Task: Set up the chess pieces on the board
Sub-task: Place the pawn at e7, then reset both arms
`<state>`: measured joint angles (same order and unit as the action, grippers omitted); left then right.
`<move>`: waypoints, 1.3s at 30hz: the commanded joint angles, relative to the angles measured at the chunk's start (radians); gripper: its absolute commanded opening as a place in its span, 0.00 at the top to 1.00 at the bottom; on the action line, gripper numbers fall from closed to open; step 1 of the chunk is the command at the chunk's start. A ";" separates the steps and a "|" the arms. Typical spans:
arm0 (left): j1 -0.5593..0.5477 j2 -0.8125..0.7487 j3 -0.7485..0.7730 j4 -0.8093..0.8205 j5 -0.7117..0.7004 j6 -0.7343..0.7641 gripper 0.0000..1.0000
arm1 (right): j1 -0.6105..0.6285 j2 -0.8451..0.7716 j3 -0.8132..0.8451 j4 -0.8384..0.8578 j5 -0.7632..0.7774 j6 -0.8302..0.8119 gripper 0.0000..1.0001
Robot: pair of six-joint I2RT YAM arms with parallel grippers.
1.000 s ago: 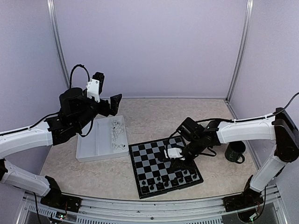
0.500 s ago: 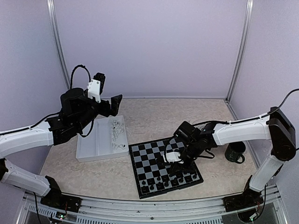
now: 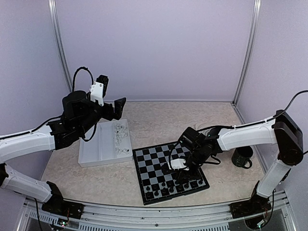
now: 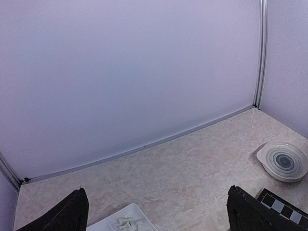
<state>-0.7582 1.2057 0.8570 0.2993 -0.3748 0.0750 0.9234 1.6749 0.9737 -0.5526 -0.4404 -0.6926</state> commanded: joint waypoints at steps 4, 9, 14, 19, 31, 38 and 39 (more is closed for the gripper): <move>-0.004 0.000 -0.005 0.017 0.001 0.006 0.01 | 0.015 -0.004 0.010 -0.017 0.004 0.001 0.76; -0.003 0.006 -0.004 0.016 -0.007 0.015 0.01 | 0.005 -0.037 0.066 -0.059 0.009 0.003 0.74; 0.007 0.012 0.030 -0.038 0.041 0.015 0.01 | -0.063 -0.081 0.169 -0.094 -0.063 0.008 0.71; 0.017 0.060 0.135 -0.173 -0.024 0.007 0.01 | -0.209 -0.157 0.210 -0.004 -0.080 0.060 0.68; 0.019 0.087 0.234 -0.518 -0.139 -0.110 0.01 | -0.577 -0.523 -0.021 0.512 0.331 0.366 0.06; 0.051 -0.107 -0.035 -0.225 -0.132 -0.095 0.01 | -0.627 -0.522 -0.050 0.548 0.453 0.460 0.01; 0.060 -0.128 -0.043 -0.214 -0.134 -0.101 0.01 | -0.633 -0.527 -0.061 0.561 0.473 0.467 0.01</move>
<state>-0.7319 1.1881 0.8814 -0.0551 -0.5255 -0.0200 0.3077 1.1561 0.9543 -0.0601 -0.0895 -0.3073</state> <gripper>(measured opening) 0.989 0.992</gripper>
